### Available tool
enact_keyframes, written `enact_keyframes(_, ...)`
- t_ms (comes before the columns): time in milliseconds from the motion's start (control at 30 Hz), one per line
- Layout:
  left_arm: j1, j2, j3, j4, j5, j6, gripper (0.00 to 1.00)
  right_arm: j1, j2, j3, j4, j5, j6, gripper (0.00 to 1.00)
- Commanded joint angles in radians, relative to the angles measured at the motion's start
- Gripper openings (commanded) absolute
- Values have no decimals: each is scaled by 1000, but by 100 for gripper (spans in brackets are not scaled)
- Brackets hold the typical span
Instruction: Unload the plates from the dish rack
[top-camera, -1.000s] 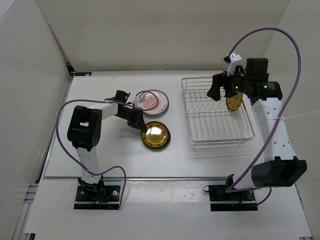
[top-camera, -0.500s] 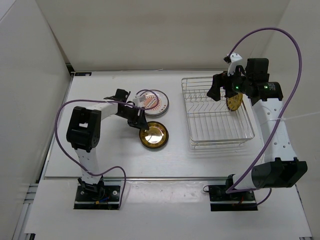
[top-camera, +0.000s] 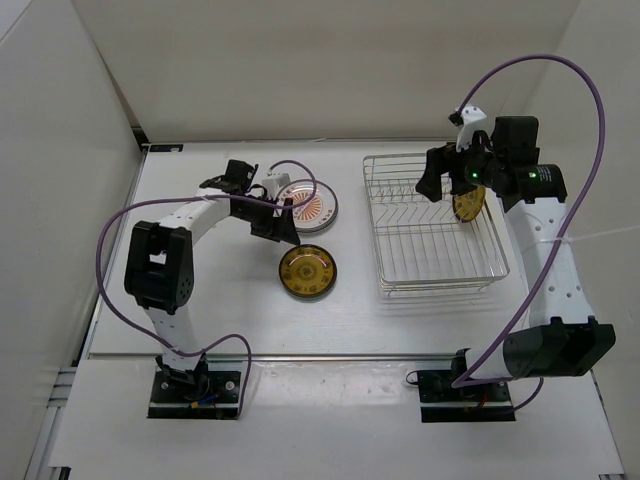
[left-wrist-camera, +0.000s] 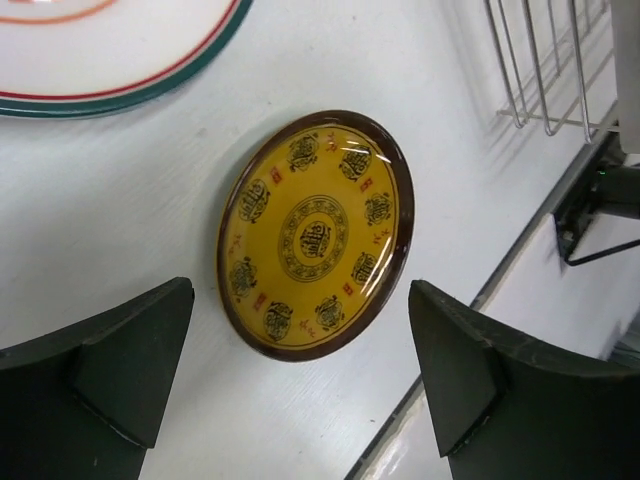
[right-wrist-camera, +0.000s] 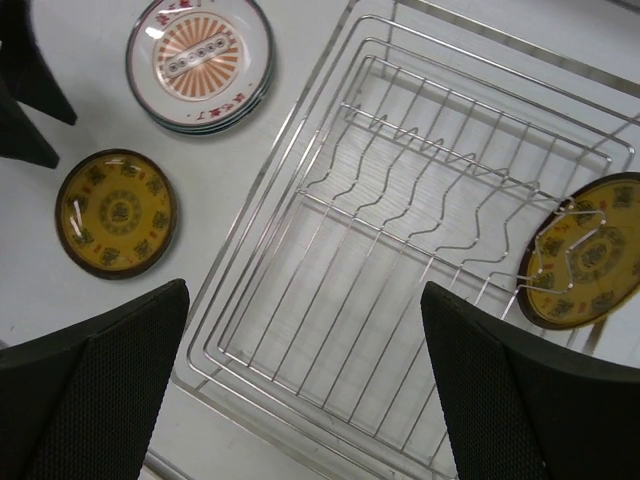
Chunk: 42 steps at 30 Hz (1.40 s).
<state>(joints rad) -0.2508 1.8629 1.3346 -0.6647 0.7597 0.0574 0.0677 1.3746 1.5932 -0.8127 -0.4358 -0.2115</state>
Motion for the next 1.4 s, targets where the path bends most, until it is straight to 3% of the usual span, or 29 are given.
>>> enact_keyframes(0,-5,-85,76,-56,-103,48,100,1,-35,8,39,127,15,100)
enact_keyframes(133,-15,-162,100,-73,-301,68,100,-8,18,-64,137,437,-28,100)
enact_keyframes(233,-15,-223,135,-85,-535,68,100,-19,95,-73,208,607,-98,96)
enact_keyframes(367,-2,-284,166,-107,-709,58,100,-62,228,36,208,620,-118,89)
enact_keyframes(667,70,-427,97,-93,-738,67,100,-109,498,234,196,637,-100,71)
enact_keyframes(1067,90,-420,89,-102,-694,58,100,-158,601,274,196,684,-66,57)
enact_keyframes(1167,90,-410,112,-111,-685,48,100,-167,610,274,187,694,-57,41)
enact_keyframes(1367,90,-401,123,-121,-666,48,100,-167,620,283,149,715,-5,23)
